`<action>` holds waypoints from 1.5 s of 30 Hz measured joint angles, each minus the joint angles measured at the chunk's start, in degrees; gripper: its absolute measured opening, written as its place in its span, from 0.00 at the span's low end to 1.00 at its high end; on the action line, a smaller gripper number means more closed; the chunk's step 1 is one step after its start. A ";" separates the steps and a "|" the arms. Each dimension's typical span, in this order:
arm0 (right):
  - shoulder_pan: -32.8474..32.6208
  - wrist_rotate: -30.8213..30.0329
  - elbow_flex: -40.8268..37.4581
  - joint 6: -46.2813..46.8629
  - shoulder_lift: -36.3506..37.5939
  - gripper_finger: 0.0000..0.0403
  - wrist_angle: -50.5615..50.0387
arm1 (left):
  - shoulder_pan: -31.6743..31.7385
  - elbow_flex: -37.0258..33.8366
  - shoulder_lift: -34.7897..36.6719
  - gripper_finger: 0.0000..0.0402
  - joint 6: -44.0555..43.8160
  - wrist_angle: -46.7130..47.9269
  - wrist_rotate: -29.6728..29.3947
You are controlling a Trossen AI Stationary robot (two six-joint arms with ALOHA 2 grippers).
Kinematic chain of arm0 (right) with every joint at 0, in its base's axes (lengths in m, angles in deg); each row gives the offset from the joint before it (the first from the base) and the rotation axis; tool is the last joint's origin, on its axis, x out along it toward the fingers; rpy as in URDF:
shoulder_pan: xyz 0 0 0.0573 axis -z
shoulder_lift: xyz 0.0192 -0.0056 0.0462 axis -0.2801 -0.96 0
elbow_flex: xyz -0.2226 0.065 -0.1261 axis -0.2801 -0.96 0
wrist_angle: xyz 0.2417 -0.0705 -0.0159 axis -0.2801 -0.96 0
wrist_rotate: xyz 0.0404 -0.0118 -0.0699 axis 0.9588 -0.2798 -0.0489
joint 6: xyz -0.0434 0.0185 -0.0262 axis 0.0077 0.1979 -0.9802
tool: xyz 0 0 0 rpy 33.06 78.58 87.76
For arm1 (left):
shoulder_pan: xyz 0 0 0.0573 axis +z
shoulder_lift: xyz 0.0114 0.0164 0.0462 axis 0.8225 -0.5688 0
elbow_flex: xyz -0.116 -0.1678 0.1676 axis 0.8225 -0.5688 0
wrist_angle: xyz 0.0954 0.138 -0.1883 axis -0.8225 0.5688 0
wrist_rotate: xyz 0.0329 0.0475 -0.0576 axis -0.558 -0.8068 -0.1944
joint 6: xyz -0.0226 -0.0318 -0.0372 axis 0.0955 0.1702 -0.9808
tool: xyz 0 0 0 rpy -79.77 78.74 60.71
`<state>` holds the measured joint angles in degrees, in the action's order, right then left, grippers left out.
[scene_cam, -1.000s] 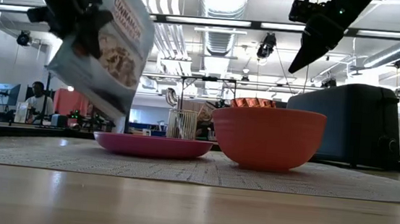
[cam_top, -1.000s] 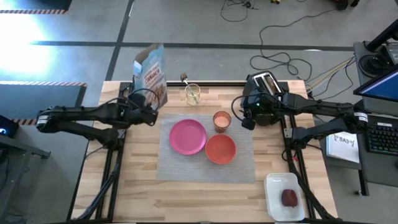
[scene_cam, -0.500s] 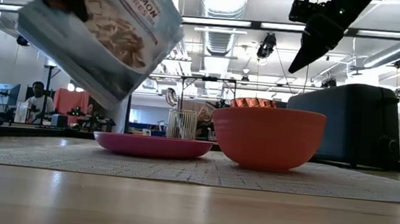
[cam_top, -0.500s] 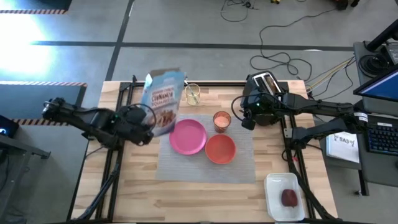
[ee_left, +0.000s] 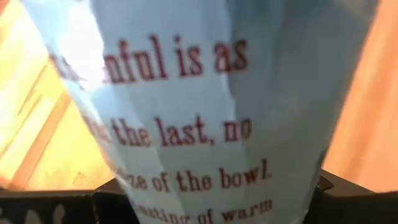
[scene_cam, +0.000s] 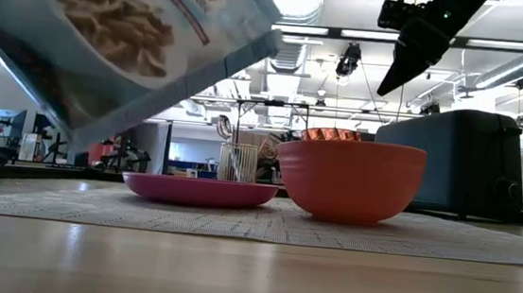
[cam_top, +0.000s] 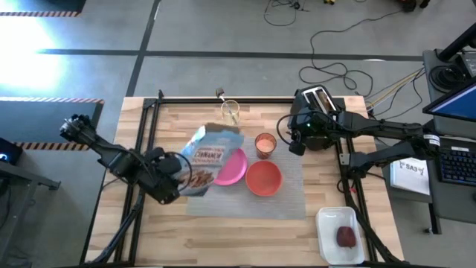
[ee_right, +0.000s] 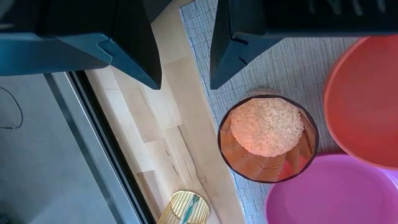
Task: Arrange a breakfast setting
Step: Pour the cereals from the cereal box in the orange bowl
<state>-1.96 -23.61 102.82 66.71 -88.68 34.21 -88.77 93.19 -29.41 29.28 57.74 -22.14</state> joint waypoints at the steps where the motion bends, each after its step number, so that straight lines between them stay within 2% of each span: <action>1: -0.02 0.02 0.00 -0.04 0.00 0.32 0.00 | -0.37 1.13 -0.90 0.48 0.97 0.23 0.79; 12: -0.01 0.00 -0.01 0.00 0.00 0.32 0.00 | -0.69 14.42 -11.62 0.48 11.75 4.41 7.22; 20: -0.02 0.00 -0.01 -0.02 0.00 0.32 0.00 | -0.21 20.81 -18.33 0.48 17.23 9.81 10.47; 35: -0.02 0.00 0.00 -0.07 0.00 0.32 0.00 | 7.82 21.70 -20.84 0.48 28.06 11.31 16.11; 45: -0.02 0.00 -0.02 0.00 0.00 0.32 0.00 | 15.96 21.70 -20.84 0.48 34.77 10.99 27.31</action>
<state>-1.98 -23.61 102.80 66.70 -88.68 34.21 -72.81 114.89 -50.24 64.05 68.73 5.18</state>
